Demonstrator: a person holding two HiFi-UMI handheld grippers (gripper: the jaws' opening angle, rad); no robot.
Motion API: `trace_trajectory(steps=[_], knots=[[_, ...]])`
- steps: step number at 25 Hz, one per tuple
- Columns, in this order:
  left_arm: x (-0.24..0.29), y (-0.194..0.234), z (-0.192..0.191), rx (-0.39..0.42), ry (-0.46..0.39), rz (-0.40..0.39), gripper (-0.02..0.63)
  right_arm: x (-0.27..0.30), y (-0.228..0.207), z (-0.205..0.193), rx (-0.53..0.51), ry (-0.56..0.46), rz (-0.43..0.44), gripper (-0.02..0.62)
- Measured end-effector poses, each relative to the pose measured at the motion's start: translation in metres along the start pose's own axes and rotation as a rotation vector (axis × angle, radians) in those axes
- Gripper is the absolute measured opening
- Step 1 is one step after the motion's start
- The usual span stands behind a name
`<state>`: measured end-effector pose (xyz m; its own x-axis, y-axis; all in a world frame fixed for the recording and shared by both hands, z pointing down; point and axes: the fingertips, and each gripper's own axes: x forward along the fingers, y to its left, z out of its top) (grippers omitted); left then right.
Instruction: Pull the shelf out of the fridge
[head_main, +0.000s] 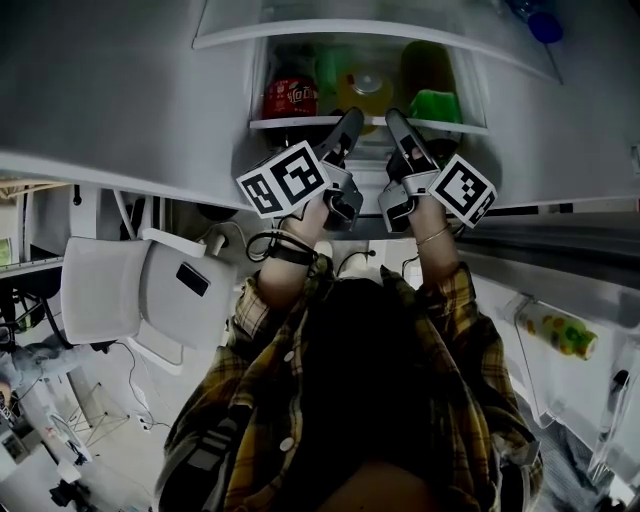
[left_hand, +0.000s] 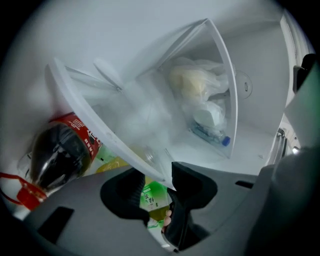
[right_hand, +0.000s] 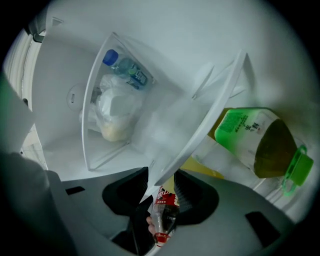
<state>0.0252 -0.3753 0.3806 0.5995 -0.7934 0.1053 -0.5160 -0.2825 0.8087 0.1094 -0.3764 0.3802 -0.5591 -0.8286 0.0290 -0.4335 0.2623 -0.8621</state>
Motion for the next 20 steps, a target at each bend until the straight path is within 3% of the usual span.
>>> trace_trajectory(steps=[15,20], knots=[[0.025,0.025,0.021,-0.066,-0.053,0.126,0.156,0.028,-0.019,0.019,-0.045,-0.035,-0.093,0.146],[0.021,0.026,0.024,-0.135,-0.11,0.098,0.1,0.027,-0.017,0.017,-0.008,-0.057,-0.074,0.097]])
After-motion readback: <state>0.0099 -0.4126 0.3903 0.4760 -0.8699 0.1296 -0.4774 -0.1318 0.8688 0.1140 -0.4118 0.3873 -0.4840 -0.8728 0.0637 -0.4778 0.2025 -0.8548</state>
